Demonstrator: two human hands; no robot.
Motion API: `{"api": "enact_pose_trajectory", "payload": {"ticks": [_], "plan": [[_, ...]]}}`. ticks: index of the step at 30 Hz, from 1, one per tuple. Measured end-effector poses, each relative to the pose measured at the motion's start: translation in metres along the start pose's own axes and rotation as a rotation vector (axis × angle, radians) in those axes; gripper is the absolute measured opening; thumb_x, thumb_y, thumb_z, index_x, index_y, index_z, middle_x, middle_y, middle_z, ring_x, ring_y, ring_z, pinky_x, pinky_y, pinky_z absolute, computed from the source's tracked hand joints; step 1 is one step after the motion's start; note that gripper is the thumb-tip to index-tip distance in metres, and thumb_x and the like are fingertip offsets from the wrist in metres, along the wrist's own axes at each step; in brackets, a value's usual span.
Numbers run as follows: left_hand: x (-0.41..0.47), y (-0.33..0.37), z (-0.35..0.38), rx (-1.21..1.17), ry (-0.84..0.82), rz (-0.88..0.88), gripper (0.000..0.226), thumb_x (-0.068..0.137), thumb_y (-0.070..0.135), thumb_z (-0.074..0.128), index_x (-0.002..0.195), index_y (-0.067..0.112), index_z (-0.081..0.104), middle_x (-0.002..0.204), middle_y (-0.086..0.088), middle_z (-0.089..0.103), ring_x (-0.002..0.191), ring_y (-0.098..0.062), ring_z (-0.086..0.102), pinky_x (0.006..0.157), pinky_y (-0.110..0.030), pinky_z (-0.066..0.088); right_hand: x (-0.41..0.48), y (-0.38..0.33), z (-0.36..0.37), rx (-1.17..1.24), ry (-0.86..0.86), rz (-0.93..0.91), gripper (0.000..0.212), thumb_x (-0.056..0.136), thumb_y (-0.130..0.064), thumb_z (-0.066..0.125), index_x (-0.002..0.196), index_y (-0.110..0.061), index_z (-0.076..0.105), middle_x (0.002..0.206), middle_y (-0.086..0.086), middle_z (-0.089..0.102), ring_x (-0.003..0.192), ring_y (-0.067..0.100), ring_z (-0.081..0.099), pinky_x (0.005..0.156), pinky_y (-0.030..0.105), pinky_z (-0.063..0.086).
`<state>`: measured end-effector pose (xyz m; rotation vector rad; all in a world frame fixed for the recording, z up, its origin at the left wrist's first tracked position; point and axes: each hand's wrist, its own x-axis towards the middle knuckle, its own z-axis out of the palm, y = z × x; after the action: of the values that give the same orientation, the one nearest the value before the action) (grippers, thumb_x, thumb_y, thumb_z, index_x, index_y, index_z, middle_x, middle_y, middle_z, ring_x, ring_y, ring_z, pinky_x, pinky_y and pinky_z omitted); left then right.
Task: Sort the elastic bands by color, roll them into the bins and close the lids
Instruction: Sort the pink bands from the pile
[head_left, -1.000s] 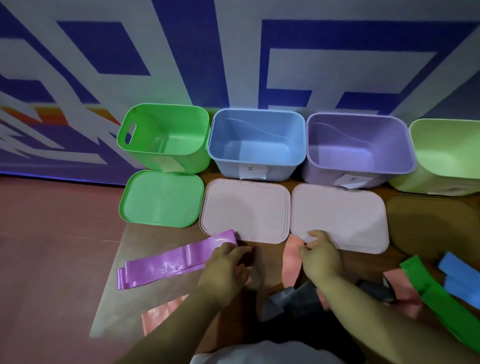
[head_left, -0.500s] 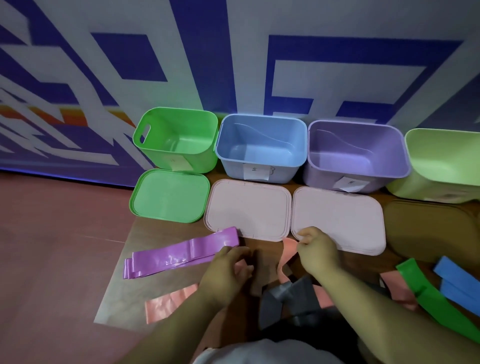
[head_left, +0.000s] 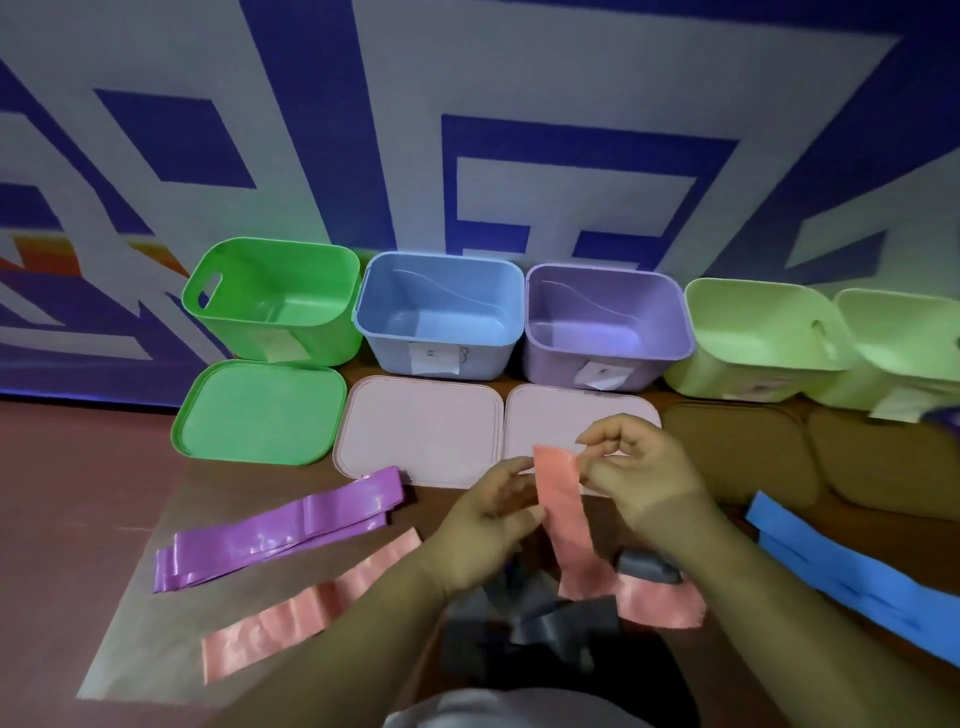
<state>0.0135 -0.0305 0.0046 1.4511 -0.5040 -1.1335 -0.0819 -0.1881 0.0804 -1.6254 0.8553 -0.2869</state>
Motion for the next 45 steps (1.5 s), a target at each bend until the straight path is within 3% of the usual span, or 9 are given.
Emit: {"api": "enact_pose_trajectory", "payload": {"ticks": [7,12,21,26,29,32,37,41,45], "plan": [[0.021,0.012,0.055,-0.015,-0.107,0.027,0.040,0.082,0.008,0.063,0.121,0.015,0.055,0.083,-0.010,0.067,0.084,-0.022,0.063,0.086,-0.038,0.050,-0.006,0.001,-0.058,0.326,0.088,0.004,0.025,0.084,0.012,0.062,0.081,-0.013,0.064,0.076,0.006,0.057,0.061,0.009,0.059,0.061,0.023,0.054],[0.024,0.017,0.068,0.003,-0.045,0.057,0.039,0.090,0.003,0.061,0.122,0.025,0.054,0.075,-0.004,0.056,0.066,-0.014,0.055,0.064,-0.025,0.046,-0.004,0.021,-0.098,0.200,-0.025,0.000,0.045,0.086,0.020,0.048,0.105,-0.017,0.065,0.108,0.001,0.067,0.084,0.013,0.060,0.070,0.026,0.048],[0.005,0.023,0.059,0.165,0.051,0.094,0.023,0.092,0.007,0.060,0.105,0.022,0.071,0.094,0.002,0.071,0.081,-0.012,0.061,0.078,-0.029,0.049,0.000,0.035,-0.102,0.070,-0.407,0.139,0.050,0.088,0.022,0.036,0.099,-0.013,0.069,0.092,0.004,0.072,0.070,0.006,0.065,0.064,0.018,0.049],[-0.018,0.021,0.048,0.186,0.149,0.068,0.031,0.096,0.001,0.056,0.106,0.025,0.072,0.099,0.001,0.074,0.082,-0.013,0.064,0.073,-0.032,0.055,0.002,0.040,-0.083,0.115,-0.601,0.156,0.039,0.074,0.004,0.064,0.106,-0.015,0.070,0.101,0.008,0.074,0.075,0.015,0.064,0.072,0.023,0.052],[-0.031,0.016,0.038,0.163,0.203,0.046,0.038,0.095,0.002,0.054,0.101,0.035,0.072,0.086,0.004,0.071,0.072,-0.012,0.060,0.066,-0.028,0.051,0.002,0.040,-0.067,0.090,-0.688,0.169,0.044,0.068,-0.016,0.081,0.110,-0.025,0.069,0.092,0.013,0.073,0.080,0.018,0.064,0.077,0.027,0.050],[-0.043,0.011,0.030,0.128,0.265,0.024,0.022,0.090,0.012,0.057,0.100,0.027,0.069,0.070,0.004,0.063,0.059,-0.015,0.054,0.058,-0.028,0.048,0.000,0.046,-0.043,-0.028,-0.705,0.134,0.053,0.059,-0.032,0.085,0.107,-0.044,0.067,0.112,0.006,0.069,0.096,0.015,0.067,0.085,0.029,0.055],[-0.068,0.013,0.008,0.166,0.241,0.041,0.011,0.094,0.009,0.054,0.101,0.018,0.055,0.070,-0.002,0.056,0.057,-0.019,0.051,0.057,-0.032,0.045,0.003,0.054,0.000,-0.217,-0.723,0.001,0.068,0.065,-0.030,0.082,0.122,-0.052,0.051,0.129,-0.014,0.056,0.117,0.001,0.055,0.100,0.031,0.047],[-0.093,0.024,-0.013,0.201,0.200,0.050,0.018,0.094,0.006,0.054,0.100,0.022,0.052,0.074,-0.011,0.057,0.061,-0.023,0.056,0.060,-0.038,0.049,0.002,0.052,0.031,-0.161,-0.948,0.039,0.075,0.071,-0.011,0.076,0.130,-0.047,0.048,0.137,-0.023,0.052,0.130,-0.003,0.047,0.108,0.028,0.040],[-0.115,0.028,-0.037,0.290,0.233,0.022,0.021,0.094,0.002,0.057,0.103,0.021,0.055,0.073,0.004,0.059,0.066,-0.017,0.056,0.065,-0.039,0.051,-0.004,0.047,0.062,-0.110,-1.017,0.100,0.055,0.075,0.004,0.073,0.118,-0.028,0.060,0.105,0.000,0.071,0.098,0.014,0.065,0.090,0.027,0.052]]}}
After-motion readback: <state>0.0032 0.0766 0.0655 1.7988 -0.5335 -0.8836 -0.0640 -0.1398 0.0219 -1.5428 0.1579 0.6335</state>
